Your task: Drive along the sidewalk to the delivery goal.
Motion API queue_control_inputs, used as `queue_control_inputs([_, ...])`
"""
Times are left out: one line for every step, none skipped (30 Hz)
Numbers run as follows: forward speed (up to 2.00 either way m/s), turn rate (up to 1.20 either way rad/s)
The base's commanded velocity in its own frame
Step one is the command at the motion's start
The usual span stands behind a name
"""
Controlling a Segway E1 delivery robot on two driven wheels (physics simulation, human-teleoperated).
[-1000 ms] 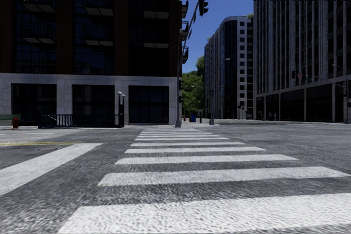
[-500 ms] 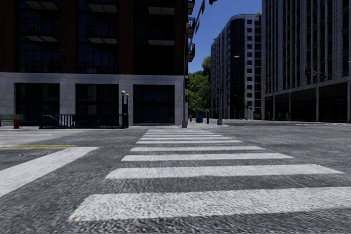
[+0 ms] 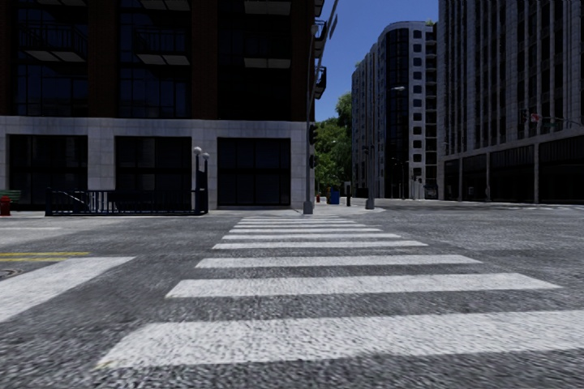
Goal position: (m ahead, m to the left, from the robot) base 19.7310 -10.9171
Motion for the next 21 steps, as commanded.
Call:
queue_control_inputs([2.0,0.0])
queue_control_inputs([2.0,0.0])
queue_control_inputs([2.0,0.0])
queue_control_inputs([2.0,0.0])
queue_control_inputs([2.0,0.0])
queue_control_inputs([2.0,0.0])
queue_control_inputs([2.0,0.0])
queue_control_inputs([2.0,0.0])
queue_control_inputs([2.0,0.0])
queue_control_inputs([2.0,0.0])
queue_control_inputs([2.0,0.0])
queue_control_inputs([2.0,0.0])
queue_control_inputs([2.0,0.0])
queue_control_inputs([2.0,0.0])
queue_control_inputs([2.0,0.0])
queue_control_inputs([2.0,0.0])
queue_control_inputs([2.0,0.0])
queue_control_inputs([2.0,0.0])
queue_control_inputs([2.0,0.0])
queue_control_inputs([2.0,0.0])
queue_control_inputs([2.0,0.0])
